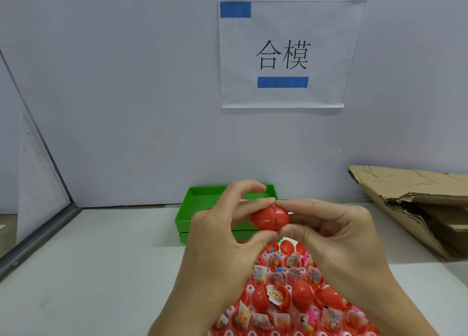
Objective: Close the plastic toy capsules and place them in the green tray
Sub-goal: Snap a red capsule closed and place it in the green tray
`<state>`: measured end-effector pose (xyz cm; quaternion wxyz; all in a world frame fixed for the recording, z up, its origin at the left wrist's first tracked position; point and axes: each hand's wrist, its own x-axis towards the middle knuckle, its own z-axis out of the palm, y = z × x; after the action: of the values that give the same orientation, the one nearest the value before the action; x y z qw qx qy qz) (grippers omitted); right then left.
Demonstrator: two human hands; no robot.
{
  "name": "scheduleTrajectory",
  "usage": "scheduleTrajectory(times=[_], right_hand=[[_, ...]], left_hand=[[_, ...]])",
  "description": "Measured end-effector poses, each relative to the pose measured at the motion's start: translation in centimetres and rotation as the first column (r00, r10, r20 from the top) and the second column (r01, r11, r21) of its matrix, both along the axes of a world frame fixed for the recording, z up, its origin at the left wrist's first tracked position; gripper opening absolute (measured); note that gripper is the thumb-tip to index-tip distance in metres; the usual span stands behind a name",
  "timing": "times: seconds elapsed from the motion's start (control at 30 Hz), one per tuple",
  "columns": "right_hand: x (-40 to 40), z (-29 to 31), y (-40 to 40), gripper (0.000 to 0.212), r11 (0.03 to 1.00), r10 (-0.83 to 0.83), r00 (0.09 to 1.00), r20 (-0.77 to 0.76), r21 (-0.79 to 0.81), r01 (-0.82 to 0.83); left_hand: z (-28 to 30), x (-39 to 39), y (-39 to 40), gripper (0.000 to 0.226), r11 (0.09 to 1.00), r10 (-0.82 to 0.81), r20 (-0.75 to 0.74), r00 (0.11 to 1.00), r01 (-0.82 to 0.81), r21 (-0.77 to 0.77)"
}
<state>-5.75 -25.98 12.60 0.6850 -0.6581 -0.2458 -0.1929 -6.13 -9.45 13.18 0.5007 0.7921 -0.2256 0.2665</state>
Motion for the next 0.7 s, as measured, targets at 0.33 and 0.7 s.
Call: scheduleTrajectory(times=[0.33,0.7], right_hand=[[-0.32,0.41,-0.19,0.029,0.999,-0.016,1.000,-0.010,0.029,0.016],[-0.04,0.11,-0.63,0.030,0.997,-0.035,0.999,0.041,-0.071,0.038]], left_hand=[[-0.22,0.11,0.28,0.046,0.943,-0.235,-0.143,0.961,0.190,-0.275],[-0.22,0.14,0.16,0.036,0.957,-0.218,-0.125,0.968,0.187,-0.220]])
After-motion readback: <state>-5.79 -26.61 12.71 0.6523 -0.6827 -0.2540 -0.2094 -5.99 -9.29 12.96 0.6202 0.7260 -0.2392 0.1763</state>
